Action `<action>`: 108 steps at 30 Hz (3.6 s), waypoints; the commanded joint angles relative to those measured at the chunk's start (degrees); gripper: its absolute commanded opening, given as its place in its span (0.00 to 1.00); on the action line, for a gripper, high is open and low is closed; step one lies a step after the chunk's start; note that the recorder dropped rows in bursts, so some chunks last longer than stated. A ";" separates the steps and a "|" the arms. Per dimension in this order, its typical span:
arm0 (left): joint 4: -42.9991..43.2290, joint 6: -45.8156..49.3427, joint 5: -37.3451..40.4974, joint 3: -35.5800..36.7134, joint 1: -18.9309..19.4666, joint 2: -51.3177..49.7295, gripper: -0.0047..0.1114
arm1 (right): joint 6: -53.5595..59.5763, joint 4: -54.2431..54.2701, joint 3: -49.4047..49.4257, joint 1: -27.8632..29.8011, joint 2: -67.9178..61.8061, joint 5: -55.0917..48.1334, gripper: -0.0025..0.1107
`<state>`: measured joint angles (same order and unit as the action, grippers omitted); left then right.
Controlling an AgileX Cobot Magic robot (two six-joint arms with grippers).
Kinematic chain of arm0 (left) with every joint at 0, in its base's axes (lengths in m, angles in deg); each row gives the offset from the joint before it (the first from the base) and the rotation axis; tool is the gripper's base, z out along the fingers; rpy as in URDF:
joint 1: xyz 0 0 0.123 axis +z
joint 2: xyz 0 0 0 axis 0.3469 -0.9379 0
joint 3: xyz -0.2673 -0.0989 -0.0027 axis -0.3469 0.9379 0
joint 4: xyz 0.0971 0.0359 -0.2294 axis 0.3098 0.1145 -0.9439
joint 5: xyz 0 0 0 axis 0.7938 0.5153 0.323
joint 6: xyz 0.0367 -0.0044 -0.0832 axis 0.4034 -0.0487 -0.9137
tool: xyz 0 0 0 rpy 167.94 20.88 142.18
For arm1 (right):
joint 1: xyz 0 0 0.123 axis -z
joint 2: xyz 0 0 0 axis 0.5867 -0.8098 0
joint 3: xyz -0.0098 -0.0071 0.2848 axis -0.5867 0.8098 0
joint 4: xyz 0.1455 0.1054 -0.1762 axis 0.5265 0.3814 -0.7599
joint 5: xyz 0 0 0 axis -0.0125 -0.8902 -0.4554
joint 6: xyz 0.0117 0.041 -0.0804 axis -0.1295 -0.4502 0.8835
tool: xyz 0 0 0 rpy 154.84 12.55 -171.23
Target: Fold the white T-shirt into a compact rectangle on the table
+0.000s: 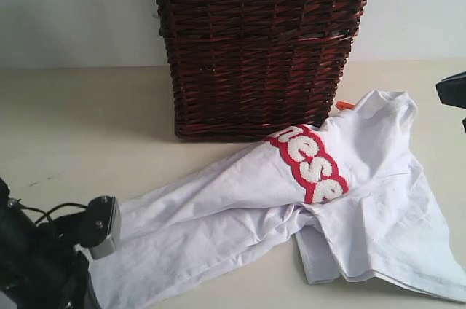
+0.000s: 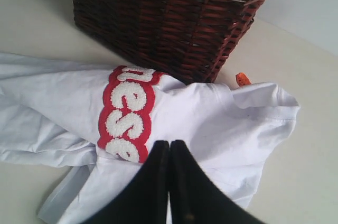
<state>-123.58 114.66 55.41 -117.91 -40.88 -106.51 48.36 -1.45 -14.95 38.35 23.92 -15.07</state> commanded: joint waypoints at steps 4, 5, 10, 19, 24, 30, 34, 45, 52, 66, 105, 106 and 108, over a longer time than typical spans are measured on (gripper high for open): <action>-1.89 -2.56 -5.89 -1.75 -0.02 2.78 0.04 | 0.41 0.40 -0.06 0.20 0.24 0.16 0.02; -1.44 -2.19 -6.95 -1.21 -0.02 2.02 0.04 | 0.41 0.40 -0.06 0.20 0.24 0.16 0.02; 0.38 4.44 -17.57 0.51 -0.02 -0.07 0.04 | 0.41 0.40 -0.06 0.20 0.81 -0.39 0.02; -3.41 0.72 -8.01 0.38 -0.02 3.44 0.04 | 0.41 0.40 -0.06 0.20 0.81 -1.21 0.02; -4.59 1.54 -4.05 4.08 -0.12 1.82 0.04 | 0.41 0.40 -0.06 0.20 0.81 -1.19 0.02; -5.35 -4.04 -6.24 0.95 -0.12 6.74 0.04 | 1.70 -4.15 -0.06 0.20 -0.54 3.36 0.02; -3.06 -17.38 -7.84 -3.87 -0.12 13.70 0.04 | 14.23 -6.11 -0.06 0.20 -5.56 8.56 0.02; 20.77 -17.95 -3.86 -6.09 -0.12 25.23 0.04 | 22.77 -10.02 -0.06 0.20 -22.87 -10.52 0.02; 26.81 -20.54 -8.46 -5.69 -0.09 24.08 0.04 | 10.92 -18.73 -0.06 0.20 -25.33 9.90 0.02; 31.07 -23.00 -13.47 -5.69 -0.21 18.46 0.04 | 42.35 19.43 -0.06 0.20 -50.44 19.58 0.02; 2.32 -6.65 -15.53 -4.79 -0.21 1.30 0.04 | -24.20 -46.29 0.04 0.20 -47.87 15.55 0.02; 2.32 -5.74 -17.25 -4.79 -0.21 0.90 0.04 | -24.20 -46.29 0.04 0.20 -47.87 15.55 0.02; 2.32 -4.51 -21.33 -4.79 -0.21 -0.11 0.04 | -24.20 -46.29 0.04 0.20 -47.87 15.55 0.02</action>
<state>-120.60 108.16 39.26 -122.83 -40.88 -105.46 24.31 -46.33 -16.28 38.15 -22.44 0.63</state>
